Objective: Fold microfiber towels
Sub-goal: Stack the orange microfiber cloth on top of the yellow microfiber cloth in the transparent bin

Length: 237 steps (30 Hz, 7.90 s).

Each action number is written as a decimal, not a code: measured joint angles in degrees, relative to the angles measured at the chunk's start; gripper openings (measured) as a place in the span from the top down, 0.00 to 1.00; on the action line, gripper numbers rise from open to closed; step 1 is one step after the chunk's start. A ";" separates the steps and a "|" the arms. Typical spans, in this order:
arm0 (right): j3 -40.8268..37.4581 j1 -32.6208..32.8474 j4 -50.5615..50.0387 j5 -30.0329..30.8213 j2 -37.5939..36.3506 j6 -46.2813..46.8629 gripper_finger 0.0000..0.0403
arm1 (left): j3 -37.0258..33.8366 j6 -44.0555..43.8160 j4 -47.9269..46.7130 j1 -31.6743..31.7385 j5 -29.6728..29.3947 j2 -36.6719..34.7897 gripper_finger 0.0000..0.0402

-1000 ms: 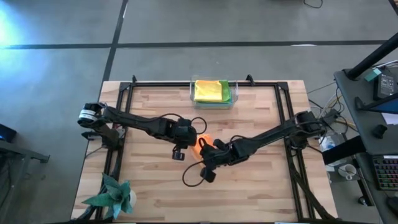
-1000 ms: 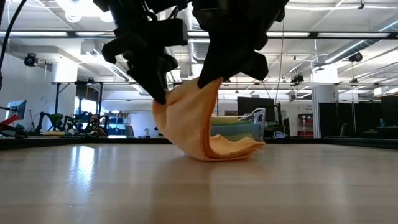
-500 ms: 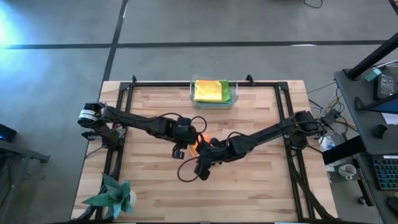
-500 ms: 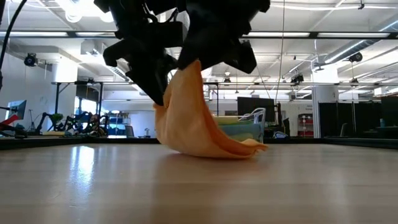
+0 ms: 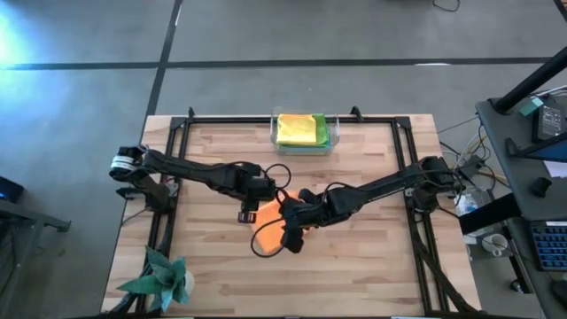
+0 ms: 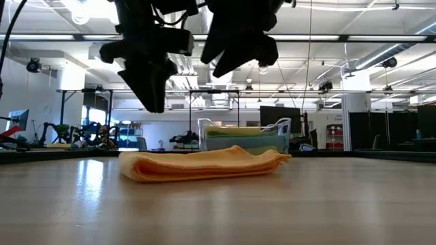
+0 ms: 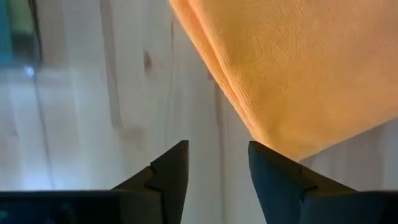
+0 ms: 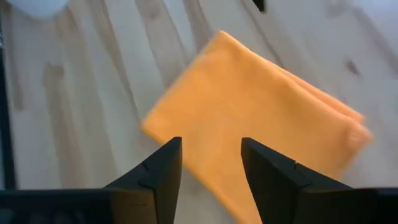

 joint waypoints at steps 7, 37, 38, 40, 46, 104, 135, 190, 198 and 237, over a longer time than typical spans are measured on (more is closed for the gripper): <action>-0.70 -3.96 -9.82 0.06 -0.53 -7.55 0.64 | -0.33 -19.56 1.81 -0.54 10.68 -0.33 0.62; -19.41 -14.96 14.67 -18.00 -0.57 -18.88 0.85 | -14.54 -43.76 21.88 -8.79 12.30 0.88 0.70; -19.93 -15.39 15.44 -18.87 -0.45 -18.75 0.89 | -15.29 -44.06 23.49 -8.76 12.29 1.03 0.70; -20.77 -15.96 17.19 -20.28 -0.08 -18.68 0.95 | -17.40 -44.15 27.28 -8.76 12.29 1.16 0.70; -21.74 -16.17 17.87 -20.61 0.86 -16.96 0.98 | -21.18 -45.63 33.69 -8.76 12.24 1.17 0.75; -26.24 -7.04 12.54 -10.78 -13.46 12.20 0.98 | -21.80 -17.92 23.25 0.33 12.67 -14.96 0.57; -53.52 -11.76 35.36 -10.95 -32.24 29.86 0.68 | -24.12 -19.28 28.34 18.12 28.31 -3.70 0.51; -43.83 -12.00 48.53 -12.02 -5.09 28.87 0.97 | -25.25 -19.72 44.08 18.97 37.65 3.99 0.92; -43.55 -13.34 47.00 -11.97 -10.83 24.17 0.97 | -23.17 -18.74 44.12 18.98 37.63 1.80 0.98; -26.85 -50.36 21.28 -10.00 -22.08 -14.80 0.97 | -1.71 0.98 44.33 30.80 3.55 2.19 1.00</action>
